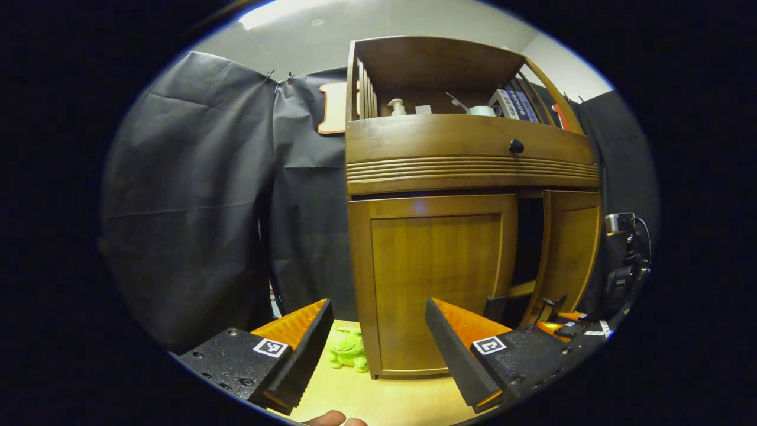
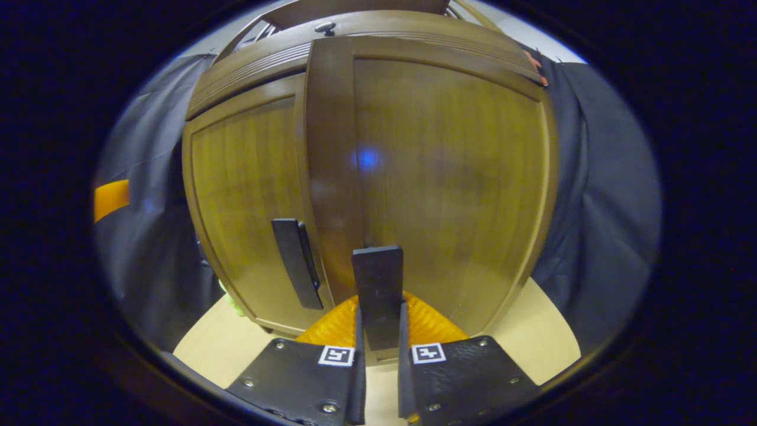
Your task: Open the right door of the double-door shoe cabinet with the right hand, and open the left door with the left hand.
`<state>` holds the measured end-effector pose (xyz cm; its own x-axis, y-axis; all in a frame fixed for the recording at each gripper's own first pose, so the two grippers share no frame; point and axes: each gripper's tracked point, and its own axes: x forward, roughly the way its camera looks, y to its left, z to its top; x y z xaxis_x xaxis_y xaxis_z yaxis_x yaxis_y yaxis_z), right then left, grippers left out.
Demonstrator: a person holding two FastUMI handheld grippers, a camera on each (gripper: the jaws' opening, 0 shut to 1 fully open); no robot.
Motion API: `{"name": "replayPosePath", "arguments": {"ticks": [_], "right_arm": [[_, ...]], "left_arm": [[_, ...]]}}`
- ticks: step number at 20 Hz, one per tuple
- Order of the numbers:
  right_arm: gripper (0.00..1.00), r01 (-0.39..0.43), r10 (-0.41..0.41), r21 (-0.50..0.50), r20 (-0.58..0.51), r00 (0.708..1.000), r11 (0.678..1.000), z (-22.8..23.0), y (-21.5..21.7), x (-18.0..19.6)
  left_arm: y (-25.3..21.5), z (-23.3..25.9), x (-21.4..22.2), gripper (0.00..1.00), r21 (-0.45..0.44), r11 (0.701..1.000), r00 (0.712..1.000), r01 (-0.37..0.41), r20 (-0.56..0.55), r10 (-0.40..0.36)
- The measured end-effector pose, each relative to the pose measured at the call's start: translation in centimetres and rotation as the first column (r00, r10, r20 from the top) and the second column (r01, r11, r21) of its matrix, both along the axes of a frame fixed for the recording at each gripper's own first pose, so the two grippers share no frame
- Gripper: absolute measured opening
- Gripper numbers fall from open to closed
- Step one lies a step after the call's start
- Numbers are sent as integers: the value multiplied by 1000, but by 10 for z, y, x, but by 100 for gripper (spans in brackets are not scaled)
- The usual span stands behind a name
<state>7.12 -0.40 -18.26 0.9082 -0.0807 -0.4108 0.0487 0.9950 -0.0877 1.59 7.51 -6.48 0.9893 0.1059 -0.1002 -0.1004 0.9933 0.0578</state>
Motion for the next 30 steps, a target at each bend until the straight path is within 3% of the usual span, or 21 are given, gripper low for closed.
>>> {"name": "replayPosePath", "arguments": {"ticks": [10,17,18,24,26,30], "right_arm": [[21,73,-73,1,6,997,997,18,-45,-71],[20,150,-151,19,19,988,988,31,-99,-124],[20,158,-158,22,24,987,987,34,-106,-128],[20,235,-235,20,63,970,972,53,-143,-154],[13,259,-260,25,66,963,966,56,-160,-159],[13,302,-302,18,77,950,953,64,-180,-171]], "left_arm": [[-62,-6,-3,99,-20,989,989,145,-10,-145],[-105,-11,-1,96,-34,971,971,237,-21,-238],[-110,-11,0,99,-38,968,969,247,-19,-248],[-132,-10,8,98,-55,958,959,281,-6,-282],[-136,-11,14,97,-52,956,957,288,0,-288],[-146,-27,34,99,-62,954,956,293,-18,-294]]}}
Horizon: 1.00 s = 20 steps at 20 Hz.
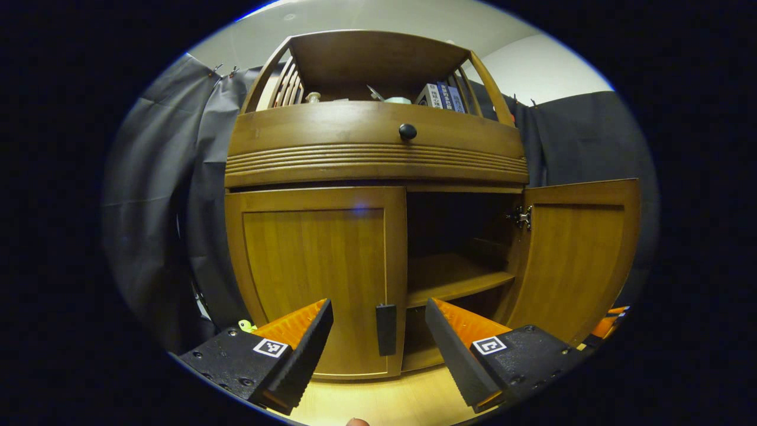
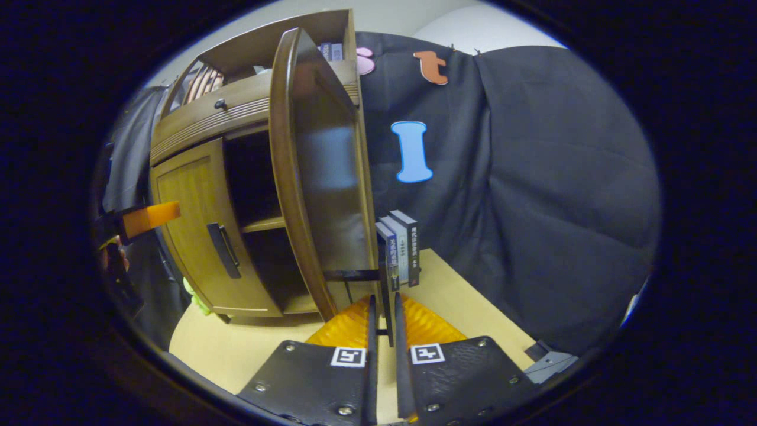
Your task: Open the right door of the double-door shoe cabinet with the right hand, and open the left door with the left hand.
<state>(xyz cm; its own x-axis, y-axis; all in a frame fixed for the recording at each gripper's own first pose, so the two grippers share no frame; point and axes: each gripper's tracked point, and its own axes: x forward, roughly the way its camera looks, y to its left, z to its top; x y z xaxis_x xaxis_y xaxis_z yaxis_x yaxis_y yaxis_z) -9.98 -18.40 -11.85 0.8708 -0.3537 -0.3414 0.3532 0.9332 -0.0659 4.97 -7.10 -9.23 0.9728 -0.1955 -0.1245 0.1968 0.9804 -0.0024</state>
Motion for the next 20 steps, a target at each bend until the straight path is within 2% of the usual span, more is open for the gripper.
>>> {"name": "replayPosePath", "arguments": {"ticks": [8,13,15,17,19,20], "right_arm": [[13,101,-100,-64,27,995,993,27,-39,-16],[13,150,-147,-69,48,988,986,37,-67,-23],[13,150,-147,-67,50,988,986,36,-65,-19],[14,159,-154,-105,49,987,982,36,-69,-22],[13,160,-155,-102,58,986,982,41,-71,-25],[13,162,-157,-95,61,986,982,42,-72,-26]], "left_arm": [[-9,-55,47,99,-11,999,995,-32,-98,30],[-16,-90,71,94,7,999,987,-37,-158,37],[-18,-98,81,84,11,999,984,-48,-173,49],[-20,-106,89,82,13,998,982,-57,-179,59],[-19,-109,90,77,15,998,982,-57,-181,59],[-12,-112,91,67,22,996,978,-82,-190,85]]}}
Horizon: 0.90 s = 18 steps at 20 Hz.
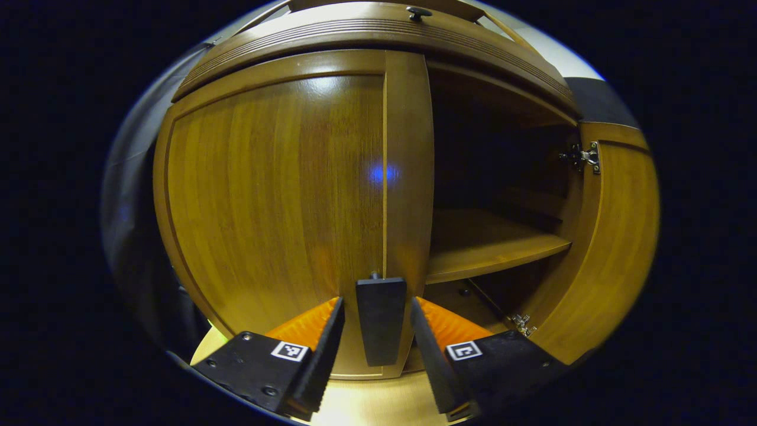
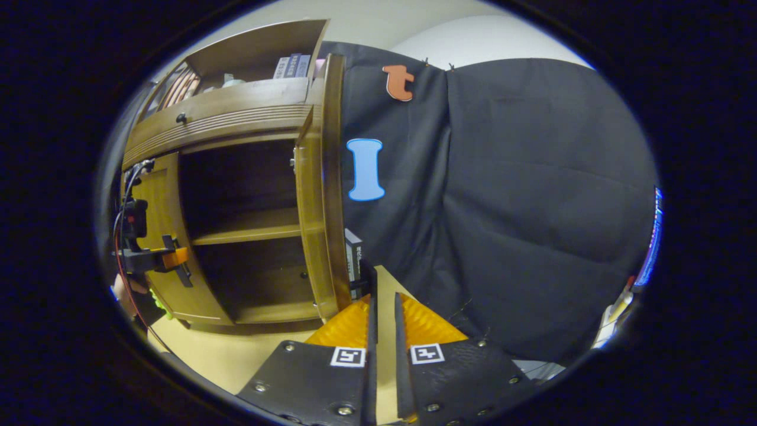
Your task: Open the right door of the double-door shoe cabinet with the right hand, and open the left door with the left hand.
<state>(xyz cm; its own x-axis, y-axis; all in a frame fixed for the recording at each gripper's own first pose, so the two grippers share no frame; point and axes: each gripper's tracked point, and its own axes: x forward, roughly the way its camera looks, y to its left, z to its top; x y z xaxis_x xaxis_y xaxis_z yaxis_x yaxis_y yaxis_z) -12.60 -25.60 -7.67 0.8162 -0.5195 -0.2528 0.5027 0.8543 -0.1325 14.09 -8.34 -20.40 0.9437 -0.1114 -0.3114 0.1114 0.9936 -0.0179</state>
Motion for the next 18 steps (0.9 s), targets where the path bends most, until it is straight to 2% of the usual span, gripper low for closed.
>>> {"name": "replayPosePath", "arguments": {"ticks": [1,3,10,18], "right_arm": [[13,4,-4,2,3,1000,1000,-1,-1,-2],[13,14,-14,5,6,1000,1000,1,-6,-2],[13,28,-28,5,4,1000,1000,3,-16,-1],[13,-9,9,19,-16,1000,1000,-6,-14,9]], "left_arm": [[-5,1,2,57,-35,999,1000,19,14,-19],[-11,0,2,37,-27,1000,1000,8,23,-7],[-9,3,-10,27,-25,1000,1000,15,23,-14],[7,7,-57,29,-34,999,1000,5,23,-4]]}}
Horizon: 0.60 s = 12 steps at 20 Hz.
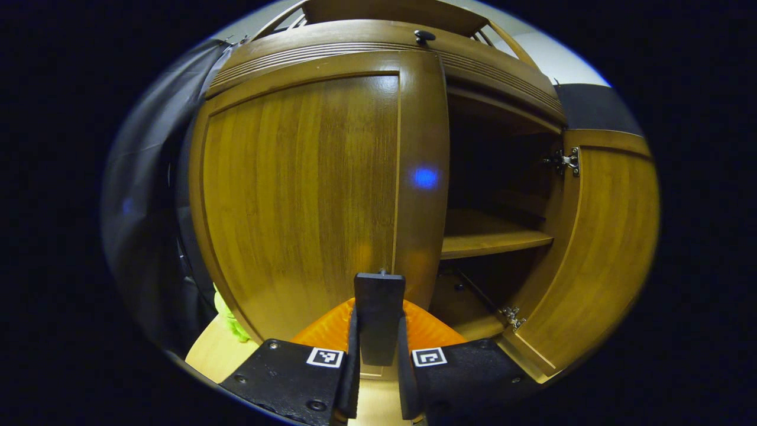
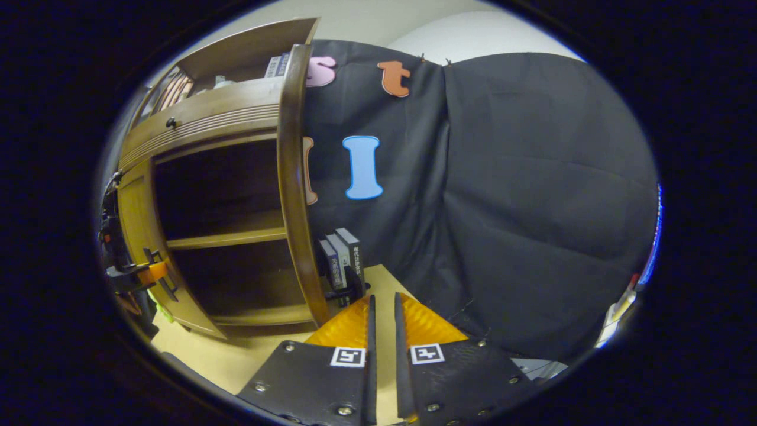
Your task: Open the right door of the double-door shoe cabinet with the right hand, and open the left door with the left hand.
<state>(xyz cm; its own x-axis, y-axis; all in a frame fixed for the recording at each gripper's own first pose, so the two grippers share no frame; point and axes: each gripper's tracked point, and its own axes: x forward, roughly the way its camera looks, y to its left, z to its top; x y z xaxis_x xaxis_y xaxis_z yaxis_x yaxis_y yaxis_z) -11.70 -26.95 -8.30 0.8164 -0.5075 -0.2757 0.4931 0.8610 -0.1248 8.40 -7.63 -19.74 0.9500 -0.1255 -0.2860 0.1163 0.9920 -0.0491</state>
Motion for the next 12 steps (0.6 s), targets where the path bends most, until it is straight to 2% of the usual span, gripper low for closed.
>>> {"name": "replayPosePath", "arguments": {"ticks": [4,12], "right_arm": [[13,-8,8,7,-11,1000,1000,-6,-2,0],[13,-33,34,20,-40,999,999,-14,-2,-7]], "left_arm": [[10,2,-24,30,-6,1000,1000,-14,-11,14],[40,6,-67,27,-15,997,996,-81,-28,81]]}}
